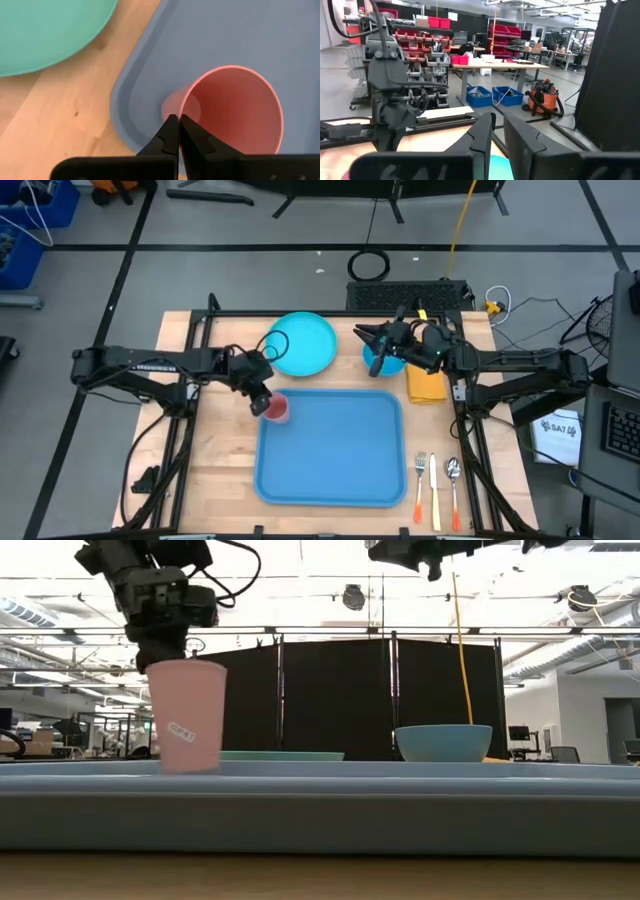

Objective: Set up tray
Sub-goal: Put the pink cup on the serving tray, then put the green plate on the serving tray to the bottom right of the pink cup

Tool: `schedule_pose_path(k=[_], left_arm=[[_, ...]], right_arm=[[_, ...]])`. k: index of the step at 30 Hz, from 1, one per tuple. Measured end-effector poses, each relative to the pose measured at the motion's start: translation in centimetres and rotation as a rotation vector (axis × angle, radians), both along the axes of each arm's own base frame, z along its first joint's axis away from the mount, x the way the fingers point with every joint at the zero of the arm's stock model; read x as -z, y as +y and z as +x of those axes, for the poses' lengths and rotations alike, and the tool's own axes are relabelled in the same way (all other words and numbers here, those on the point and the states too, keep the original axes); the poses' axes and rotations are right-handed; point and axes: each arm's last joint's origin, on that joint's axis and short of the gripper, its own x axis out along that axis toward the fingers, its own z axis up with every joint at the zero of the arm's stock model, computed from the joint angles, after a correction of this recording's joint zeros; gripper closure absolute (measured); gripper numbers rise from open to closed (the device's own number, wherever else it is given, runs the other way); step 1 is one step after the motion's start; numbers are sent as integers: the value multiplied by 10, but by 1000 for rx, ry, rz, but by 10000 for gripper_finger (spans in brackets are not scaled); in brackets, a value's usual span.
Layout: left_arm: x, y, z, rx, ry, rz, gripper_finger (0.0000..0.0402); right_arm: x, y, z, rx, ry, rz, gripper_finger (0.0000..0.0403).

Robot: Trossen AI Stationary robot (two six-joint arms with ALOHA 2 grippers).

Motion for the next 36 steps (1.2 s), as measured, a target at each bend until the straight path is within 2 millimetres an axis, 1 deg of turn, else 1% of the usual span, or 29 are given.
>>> schedule_pose_path(k=[14,23,30,34,36], left_arm=[[9,0,8,16,37,4,396],[7,0,10,6,-3,2,325],[6,-1,10,13,-17,-18,294],[-2,-1,8,40,-65,14,281],[-9,0,5,44,-114,26,277]], right_arm=[[4,0,3,-1,11,21,369],[3,0,3,-1,11,21,371],[4,0,3,-2,20,22,371],[4,0,3,-2,21,23,371],[5,0,3,-2,22,23,370]])
